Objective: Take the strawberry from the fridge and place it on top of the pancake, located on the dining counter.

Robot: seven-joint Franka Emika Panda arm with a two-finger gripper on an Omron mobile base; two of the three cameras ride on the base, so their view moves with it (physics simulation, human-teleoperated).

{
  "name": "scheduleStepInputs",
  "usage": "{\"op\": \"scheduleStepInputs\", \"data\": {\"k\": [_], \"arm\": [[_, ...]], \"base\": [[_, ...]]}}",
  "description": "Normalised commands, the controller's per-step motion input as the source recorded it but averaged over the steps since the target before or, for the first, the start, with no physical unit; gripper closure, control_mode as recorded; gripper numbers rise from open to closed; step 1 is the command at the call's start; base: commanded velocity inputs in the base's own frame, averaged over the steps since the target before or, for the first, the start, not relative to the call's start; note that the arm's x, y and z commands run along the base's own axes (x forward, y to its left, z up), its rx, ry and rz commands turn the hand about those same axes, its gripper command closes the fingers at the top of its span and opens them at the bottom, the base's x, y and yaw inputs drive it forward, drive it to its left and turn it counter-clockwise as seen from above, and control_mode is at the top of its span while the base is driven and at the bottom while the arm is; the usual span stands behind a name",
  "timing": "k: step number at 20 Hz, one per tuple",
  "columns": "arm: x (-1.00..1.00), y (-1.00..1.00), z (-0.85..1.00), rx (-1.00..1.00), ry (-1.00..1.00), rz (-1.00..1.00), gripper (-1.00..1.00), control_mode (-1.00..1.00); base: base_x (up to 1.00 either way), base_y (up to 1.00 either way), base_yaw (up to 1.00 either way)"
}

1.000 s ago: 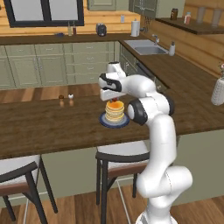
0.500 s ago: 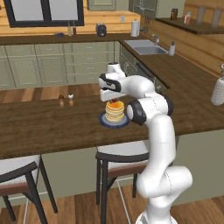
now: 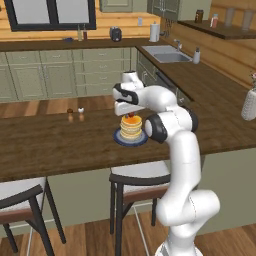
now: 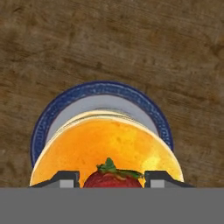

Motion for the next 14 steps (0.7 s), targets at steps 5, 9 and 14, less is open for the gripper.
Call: {"op": "scheduleStepInputs", "data": {"k": [5,9,14], "arm": [[-0.09,-0.15,0.0,0.01,-0.01,0.0,-1.0,-1.0],[-0.03,-0.03,0.03,0.0,-0.03,0.0,-1.0,-1.0],[-0.03,0.01,0.38,-0.04,-0.12,0.0,-1.0,-1.0]], "base": [[0.0,0.0,0.0],[0.0,0.0,0.0],[0.0,0.0,0.0]]}}
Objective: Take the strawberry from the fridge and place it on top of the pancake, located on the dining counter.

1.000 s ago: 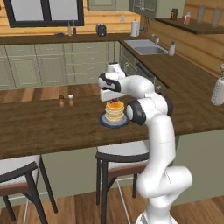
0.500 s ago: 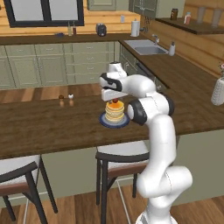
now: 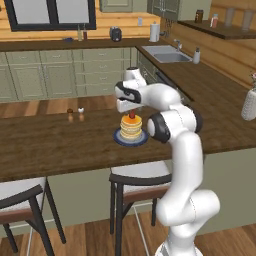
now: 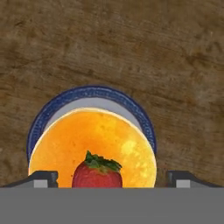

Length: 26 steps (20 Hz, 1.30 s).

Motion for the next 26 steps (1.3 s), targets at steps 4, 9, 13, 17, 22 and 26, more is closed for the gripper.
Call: {"op": "scheduleStepInputs", "data": {"k": [4,9,13,17,22,26], "arm": [[-0.13,0.0,0.83,-0.03,-0.14,0.0,-1.0,-1.0],[-0.88,-0.12,0.78,0.04,-0.08,-0.05,-1.0,-1.0],[-1.0,-0.36,0.65,0.15,-0.13,-0.08,-1.0,-1.0],[-1.0,-0.42,0.66,0.18,-0.07,-0.09,-1.0,-1.0],[-1.0,-0.81,0.62,0.32,0.03,-0.08,-1.0,-1.0],[-1.0,-0.86,0.01,0.28,0.1,-0.01,-1.0,-1.0]], "base": [[0.0,0.0,0.0],[0.0,0.0,0.0],[0.0,0.0,0.0],[0.0,0.0,0.0],[0.0,0.0,0.0],[0.0,0.0,0.0]]}}
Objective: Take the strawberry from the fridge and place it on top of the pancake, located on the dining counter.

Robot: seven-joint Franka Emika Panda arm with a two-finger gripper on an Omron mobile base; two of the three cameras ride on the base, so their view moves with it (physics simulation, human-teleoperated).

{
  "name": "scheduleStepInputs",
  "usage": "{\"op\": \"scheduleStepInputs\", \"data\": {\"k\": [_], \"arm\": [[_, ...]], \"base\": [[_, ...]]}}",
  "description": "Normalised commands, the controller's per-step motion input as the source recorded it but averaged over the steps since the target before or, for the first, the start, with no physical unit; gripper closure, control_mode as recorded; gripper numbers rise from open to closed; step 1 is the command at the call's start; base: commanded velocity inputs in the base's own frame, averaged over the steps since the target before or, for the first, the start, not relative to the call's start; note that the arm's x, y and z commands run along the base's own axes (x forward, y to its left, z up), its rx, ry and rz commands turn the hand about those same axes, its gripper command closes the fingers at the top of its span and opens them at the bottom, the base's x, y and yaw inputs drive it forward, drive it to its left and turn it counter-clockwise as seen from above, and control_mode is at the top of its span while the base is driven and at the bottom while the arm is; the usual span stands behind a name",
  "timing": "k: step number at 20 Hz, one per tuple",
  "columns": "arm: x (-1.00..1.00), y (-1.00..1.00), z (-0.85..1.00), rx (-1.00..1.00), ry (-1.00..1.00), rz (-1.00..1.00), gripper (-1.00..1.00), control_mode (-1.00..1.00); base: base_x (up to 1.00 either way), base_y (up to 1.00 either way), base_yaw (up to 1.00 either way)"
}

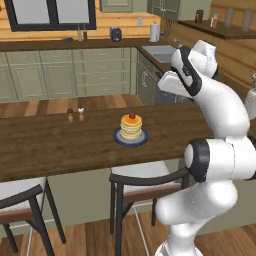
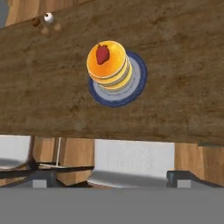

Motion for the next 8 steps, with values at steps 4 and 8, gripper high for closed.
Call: {"op": "scheduleStepInputs", "data": {"k": [4,8], "arm": [[-1.0,-0.78,0.05,0.29,0.05,0.0,-1.0,-1.0],[-1.0,-0.74,0.06,0.29,0.13,0.0,-1.0,-1.0]], "base": [[0.0,0.0,0.0],[0.0,0.0,0.0]]}}
